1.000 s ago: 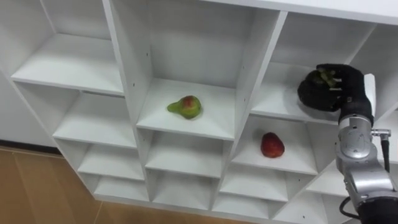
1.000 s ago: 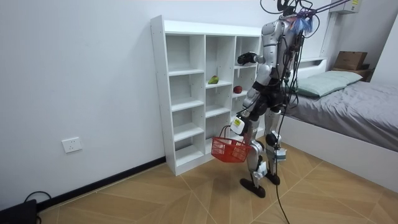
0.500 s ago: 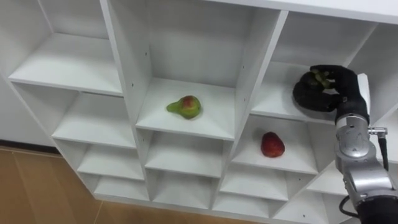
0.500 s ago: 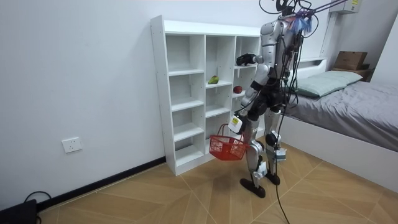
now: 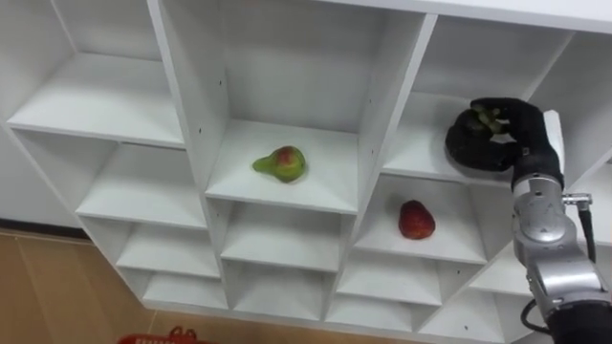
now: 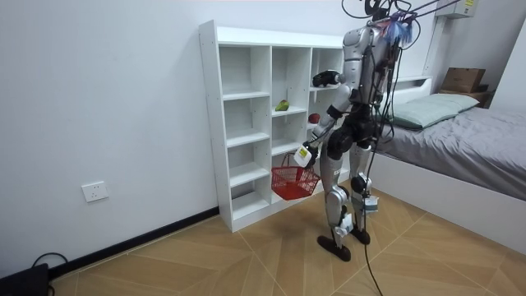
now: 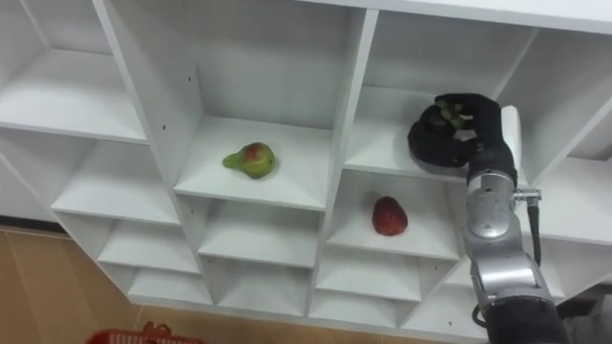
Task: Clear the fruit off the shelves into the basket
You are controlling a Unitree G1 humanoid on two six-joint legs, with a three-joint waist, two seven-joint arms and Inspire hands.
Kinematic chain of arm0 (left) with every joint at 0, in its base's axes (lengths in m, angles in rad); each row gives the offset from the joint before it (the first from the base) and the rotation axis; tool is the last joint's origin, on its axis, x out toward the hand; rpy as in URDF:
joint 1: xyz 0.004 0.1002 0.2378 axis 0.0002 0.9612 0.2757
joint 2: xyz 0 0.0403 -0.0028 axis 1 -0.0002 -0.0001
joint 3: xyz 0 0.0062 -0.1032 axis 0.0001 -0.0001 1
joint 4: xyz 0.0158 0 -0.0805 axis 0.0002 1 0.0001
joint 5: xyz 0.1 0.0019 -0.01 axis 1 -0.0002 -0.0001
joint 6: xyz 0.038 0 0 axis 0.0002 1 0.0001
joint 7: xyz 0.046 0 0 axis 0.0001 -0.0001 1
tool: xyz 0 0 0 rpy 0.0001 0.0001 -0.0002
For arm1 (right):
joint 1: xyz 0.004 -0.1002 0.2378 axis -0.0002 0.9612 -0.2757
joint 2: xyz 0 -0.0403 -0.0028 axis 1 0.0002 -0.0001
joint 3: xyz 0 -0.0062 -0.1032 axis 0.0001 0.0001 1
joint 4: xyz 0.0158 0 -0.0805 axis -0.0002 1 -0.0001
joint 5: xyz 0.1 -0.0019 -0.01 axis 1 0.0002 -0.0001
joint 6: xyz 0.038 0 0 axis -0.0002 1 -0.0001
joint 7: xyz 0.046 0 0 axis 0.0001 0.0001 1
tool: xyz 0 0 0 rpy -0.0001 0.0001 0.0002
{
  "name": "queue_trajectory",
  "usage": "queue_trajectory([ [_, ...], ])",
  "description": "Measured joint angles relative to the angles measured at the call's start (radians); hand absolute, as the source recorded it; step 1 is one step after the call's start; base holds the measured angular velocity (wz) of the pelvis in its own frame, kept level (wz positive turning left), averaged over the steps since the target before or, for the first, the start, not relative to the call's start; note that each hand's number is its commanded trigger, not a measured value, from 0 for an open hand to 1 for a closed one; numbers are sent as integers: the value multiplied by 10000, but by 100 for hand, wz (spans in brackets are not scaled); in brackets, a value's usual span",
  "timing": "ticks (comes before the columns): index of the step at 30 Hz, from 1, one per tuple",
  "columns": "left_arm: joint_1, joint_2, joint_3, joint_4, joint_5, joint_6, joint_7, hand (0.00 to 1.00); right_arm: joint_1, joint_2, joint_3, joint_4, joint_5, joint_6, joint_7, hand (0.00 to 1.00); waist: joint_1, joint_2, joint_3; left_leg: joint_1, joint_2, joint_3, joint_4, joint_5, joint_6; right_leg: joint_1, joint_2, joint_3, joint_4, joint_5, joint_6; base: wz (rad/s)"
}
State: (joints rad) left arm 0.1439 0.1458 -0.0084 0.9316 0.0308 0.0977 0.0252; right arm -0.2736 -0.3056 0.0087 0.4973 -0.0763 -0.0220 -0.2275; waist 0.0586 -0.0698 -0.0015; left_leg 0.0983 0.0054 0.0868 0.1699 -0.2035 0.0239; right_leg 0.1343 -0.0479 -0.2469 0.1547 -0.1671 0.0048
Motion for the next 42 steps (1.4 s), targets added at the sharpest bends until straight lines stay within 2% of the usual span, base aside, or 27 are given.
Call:
queue_trajectory([
  [4,-445,-86,-74,-35,-6,-174,-417,100,0,44,-7,-42,-97,-108,123,100,-22,-7,-2,-1,1,20,-19,1,1,-38,0,10,1,0,0,-2],
  [7,-515,-207,-99,-280,-66,-187,-588,100,15,50,1,-191,-162,-108,220,100,-87,-19,2,-1,0,19,3,3,4,-58,0,6,0,-1,1,0],
  [12,-520,-203,-639,-1207,-841,-191,-969,100,24,104,112,-597,-555,-75,464,100,-266,-60,12,-24,19,145,-20,5,4,-157,14,153,5,-1,1,-7],
  [16,-559,-168,-1131,-1876,-1578,-215,-1234,100,26,331,290,-819,-733,-70,660,100,-384,-52,17,-1,24,189,-33,5,5,-165,32,228,1,-1,1,-4],
  [20,-575,-204,-1185,-2300,-1589,-209,-1393,100,25,339,304,-856,-734,-70,747,100,-483,-18,20,-13,31,190,-33,4,5,-176,72,231,1,0,1,0],
  [26,-673,-282,-1334,-2566,-1592,-204,-1481,100,57,365,313,-1070,-779,-57,779,100,-555,180,3,-35,46,228,-20,4,5,-234,32,257,45,0,0,0],
  [33,-675,-360,-1343,-3430,-1607,-204,-1592,100,330,428,318,-1628,-781,107,769,100,-567,159,3,-156,41,301,103,7,4,-390,-4,282,155,0,1,-1],
  [42,-650,-339,-1745,-3600,-1775,-208,-1624,100,1249,555,486,-2868,-772,187,791,100,-568,125,11,-172,56,473,118,9,8,-496,2,444,192,2,-3,-5],
])
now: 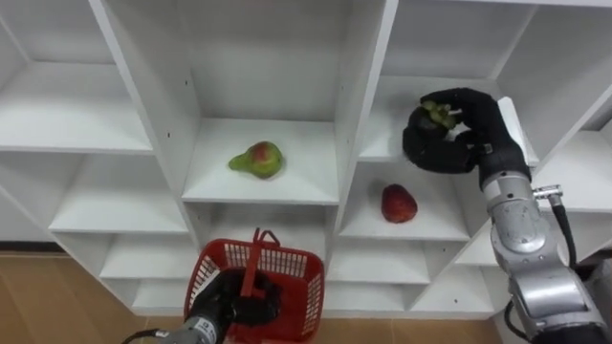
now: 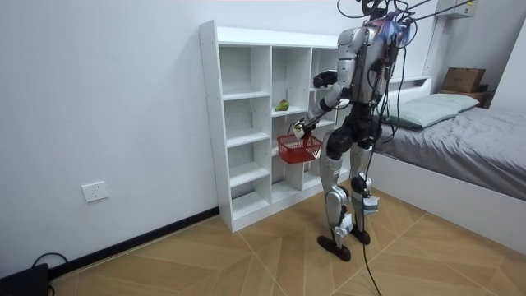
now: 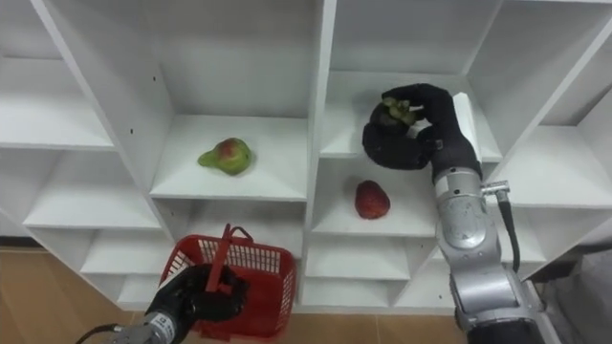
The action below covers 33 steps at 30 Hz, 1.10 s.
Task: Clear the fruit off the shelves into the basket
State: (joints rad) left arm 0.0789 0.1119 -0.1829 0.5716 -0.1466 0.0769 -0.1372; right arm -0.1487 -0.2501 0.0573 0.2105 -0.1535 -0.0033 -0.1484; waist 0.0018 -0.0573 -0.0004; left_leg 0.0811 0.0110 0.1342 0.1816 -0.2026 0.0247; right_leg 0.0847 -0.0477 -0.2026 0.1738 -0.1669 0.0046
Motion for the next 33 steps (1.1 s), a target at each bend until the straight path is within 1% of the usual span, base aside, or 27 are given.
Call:
queue_trajectory([
  [2,5,2,-3,-51,0,-83,-14,100,326,9,4,-441,-3,0,228,100,-1,-5,-1,6,2,49,0,0,0,-12,1,51,8,0,0,-6],
  [5,4,-8,-4,-83,-18,-122,-15,100,566,11,5,-806,-12,8,463,100,-25,-7,0,4,7,42,-10,-1,1,-39,7,73,15,0,0,-3],
  [12,4,-10,18,-103,-19,-124,-239,100,735,41,15,-1505,-349,68,1196,100,-23,-18,6,-10,30,101,-23,-1,1,-156,21,150,125,0,0,-3],
  [14,4,-7,15,-104,-151,-126,-285,100,757,165,17,-1735,-399,91,1379,100,-27,-22,9,-9,30,151,-26,-1,1,-176,32,234,126,0,-1,-7],
  [18,6,-19,-10,-103,-178,-127,-292,100,939,206,102,-2303,-430,183,1679,100,-31,-32,14,7,32,178,-45,-1,1,-180,44,310,136,2,-3,-4],
  [21,6,-23,-52,-103,-178,-127,-292,100,941,362,178,-2443,-476,271,1974,100,-48,-36,17,18,40,195,-69,-1,2,-196,60,355,135,6,-10,-3],
  [25,7,-23,-86,-102,-179,-127,-293,100,941,542,208,-2445,-478,278,2385,100,-59,-35,17,25,48,203,-117,-1,1,-217,73,364,135,6,-11,0],
  [30,11,-3,-84,-101,-180,-126,-294,100,942,564,328,-2448,-474,289,2635,100,-43,-34,18,1,55,269,-143,-1,1,-303,81,420,139,6,-11,-5],
  [33,11,0,-76,-101,-180,-126,-294,100,957,576,462,-2598,-555,401,2755,100,17,-32,20,4,69,363,-157,-1,1,-347,135,519,138,7,-12,-10],
])
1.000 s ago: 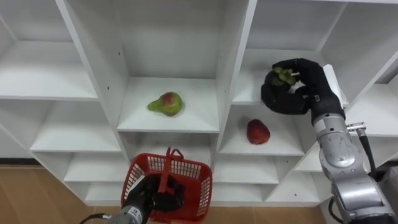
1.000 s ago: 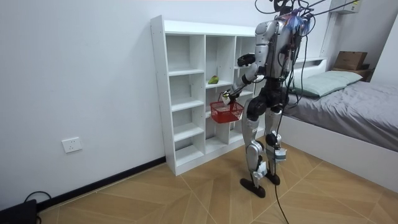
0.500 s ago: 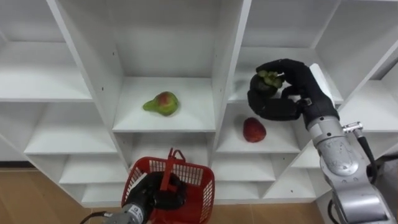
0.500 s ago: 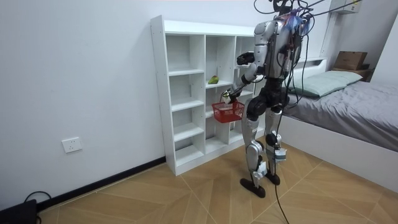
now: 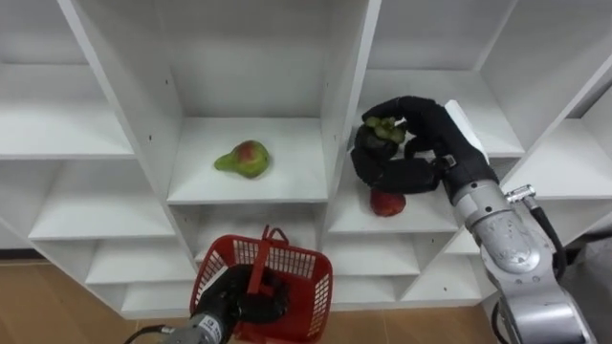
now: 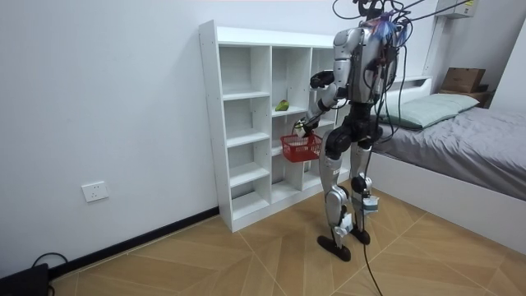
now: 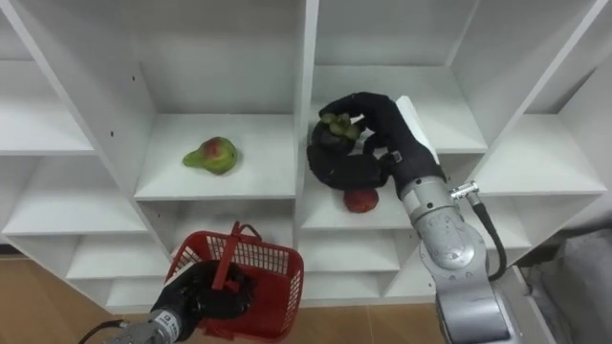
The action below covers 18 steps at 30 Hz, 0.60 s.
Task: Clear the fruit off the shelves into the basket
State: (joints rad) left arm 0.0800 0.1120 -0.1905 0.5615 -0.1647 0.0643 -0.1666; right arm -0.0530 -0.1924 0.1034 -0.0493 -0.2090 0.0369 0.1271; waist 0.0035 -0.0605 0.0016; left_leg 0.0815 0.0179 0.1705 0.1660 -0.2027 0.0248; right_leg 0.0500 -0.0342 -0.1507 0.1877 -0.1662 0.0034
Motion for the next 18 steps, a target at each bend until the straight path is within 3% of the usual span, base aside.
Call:
queue_trajectory([
  [14,24,-9,84,0,12,2,-30,100,679,-3,125,-409,-622,104,1031,100,11,30,11,-3,48,157,-37,-4,-7,-73,32,95,16,26,-40,-2],
  [18,94,-11,102,-1,3,7,-34,100,935,-11,121,-408,-718,351,1518,100,26,34,10,-23,56,218,-64,-4,-7,-157,29,105,72,30,-44,-4],
])
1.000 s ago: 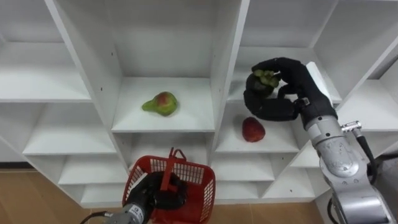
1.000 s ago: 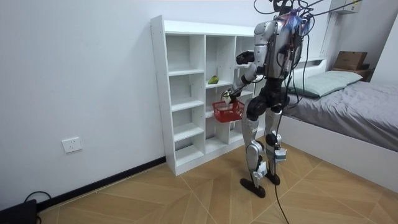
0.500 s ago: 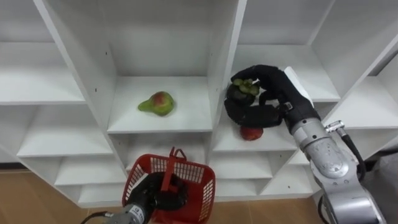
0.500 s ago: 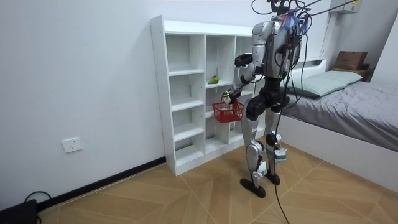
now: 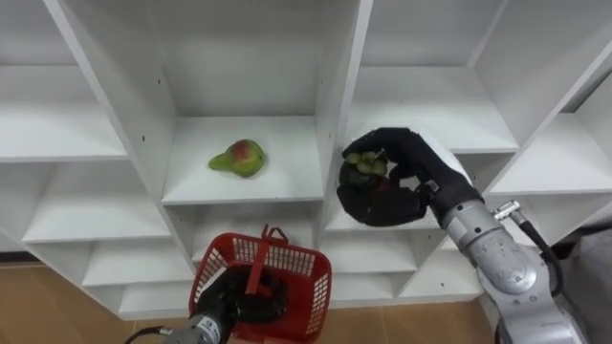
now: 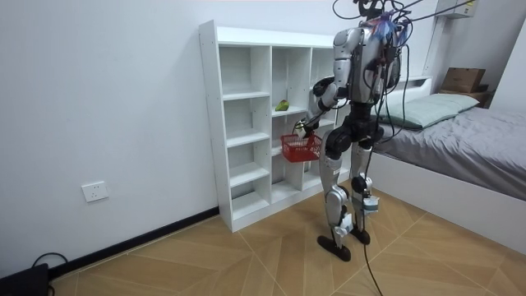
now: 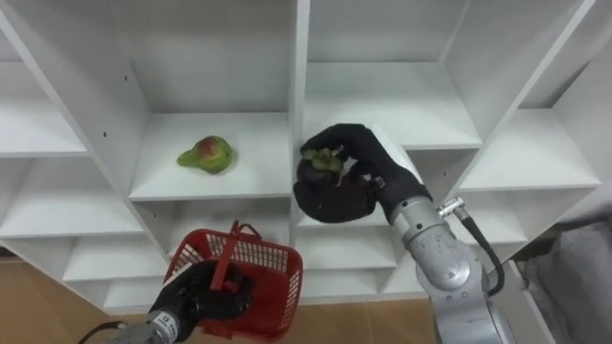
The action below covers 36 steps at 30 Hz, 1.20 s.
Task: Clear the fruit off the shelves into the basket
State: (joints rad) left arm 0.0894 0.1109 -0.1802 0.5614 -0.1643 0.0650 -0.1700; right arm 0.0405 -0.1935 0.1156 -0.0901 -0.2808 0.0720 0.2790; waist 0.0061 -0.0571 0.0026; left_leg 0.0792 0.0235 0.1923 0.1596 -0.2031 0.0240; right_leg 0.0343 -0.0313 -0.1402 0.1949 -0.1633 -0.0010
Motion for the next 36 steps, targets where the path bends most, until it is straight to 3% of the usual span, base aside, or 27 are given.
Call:
queue_trajectory([
  [6,-1,-16,2,-115,-1,198,11,100,121,-2,204,-1,-56,592,741,100,45,-13,-4,11,4,144,-4,0,0,-84,-9,17,88,0,1,-5],
  [11,2,-41,-2,-332,1,238,9,100,289,-3,241,0,-382,1018,1406,100,281,-12,-5,10,6,185,-3,0,1,-133,-16,97,102,2,-3,-6],
  [27,51,13,-106,-520,-11,336,12,100,595,11,618,837,-436,1072,1599,100,290,4,7,18,4,99,12,0,1,-74,-12,14,98,5,-7,1],
  [36,58,-30,-119,-544,-8,389,-52,100,590,125,1109,1292,-418,1214,1582,100,478,-3,15,33,6,107,5,0,1,-78,13,45,108,5,-7,0],
])
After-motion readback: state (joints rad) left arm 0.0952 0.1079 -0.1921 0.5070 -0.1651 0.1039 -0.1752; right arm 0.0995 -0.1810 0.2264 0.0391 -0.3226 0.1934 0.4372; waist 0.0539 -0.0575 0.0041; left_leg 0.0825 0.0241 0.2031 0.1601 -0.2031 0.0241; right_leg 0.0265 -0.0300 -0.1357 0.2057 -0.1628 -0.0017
